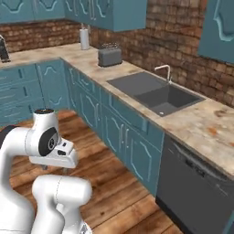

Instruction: Four empty soda cans are scattered around the kitchen. Gather all the cans and cluster them next to the stove for recycling.

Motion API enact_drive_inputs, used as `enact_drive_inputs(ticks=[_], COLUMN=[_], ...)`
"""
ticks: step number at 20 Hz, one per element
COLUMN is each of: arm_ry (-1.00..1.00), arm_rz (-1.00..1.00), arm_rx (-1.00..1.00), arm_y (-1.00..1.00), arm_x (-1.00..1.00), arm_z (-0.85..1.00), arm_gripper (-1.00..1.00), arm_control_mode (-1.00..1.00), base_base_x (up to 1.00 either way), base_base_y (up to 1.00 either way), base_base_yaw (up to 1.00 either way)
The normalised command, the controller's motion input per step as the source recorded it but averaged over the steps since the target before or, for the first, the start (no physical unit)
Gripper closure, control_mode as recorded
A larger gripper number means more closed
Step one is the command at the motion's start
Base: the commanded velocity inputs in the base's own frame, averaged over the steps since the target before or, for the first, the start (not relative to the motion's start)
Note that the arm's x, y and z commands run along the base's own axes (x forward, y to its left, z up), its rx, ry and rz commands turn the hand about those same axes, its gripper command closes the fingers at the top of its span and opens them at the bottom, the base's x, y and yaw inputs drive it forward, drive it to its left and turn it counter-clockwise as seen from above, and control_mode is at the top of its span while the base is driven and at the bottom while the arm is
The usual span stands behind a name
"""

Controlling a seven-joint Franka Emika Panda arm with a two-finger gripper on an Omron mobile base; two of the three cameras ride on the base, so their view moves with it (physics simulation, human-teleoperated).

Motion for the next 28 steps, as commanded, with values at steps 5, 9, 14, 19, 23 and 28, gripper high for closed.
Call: enact_drive_inputs(ticks=[5,9,14,19,23,28], arm_ry=[0.00,0.00,0.00,0.00,0.00,0.00], arm_rz=[0.00,0.00,0.00,0.00,0.00,0.00], arm_rx=[0.00,0.00,0.00,0.00,0.00,0.00], arm_y=[0.00,0.00,0.00,0.00,0.00,0.00], arm_x=[0.00,0.00,0.00,0.00,0.00,0.00], arm_z=[0.00,0.00,0.00,0.00,0.00,0.00], arm_gripper=[-1.00,-1.00,-1.00,-1.00,-1.00,-1.00], arm_control_mode=[1.00,1.00,1.00,1.00,1.00,1.00], base_base_x=[0.21,0.02,0.57,1.00,1.00,0.19], base_base_y=[0.20,0.07,0.43,0.61,-0.28,-0.51], base_base_yaw=[-0.93,-0.95,-0.75,-0.42,-0.24,-0.18])
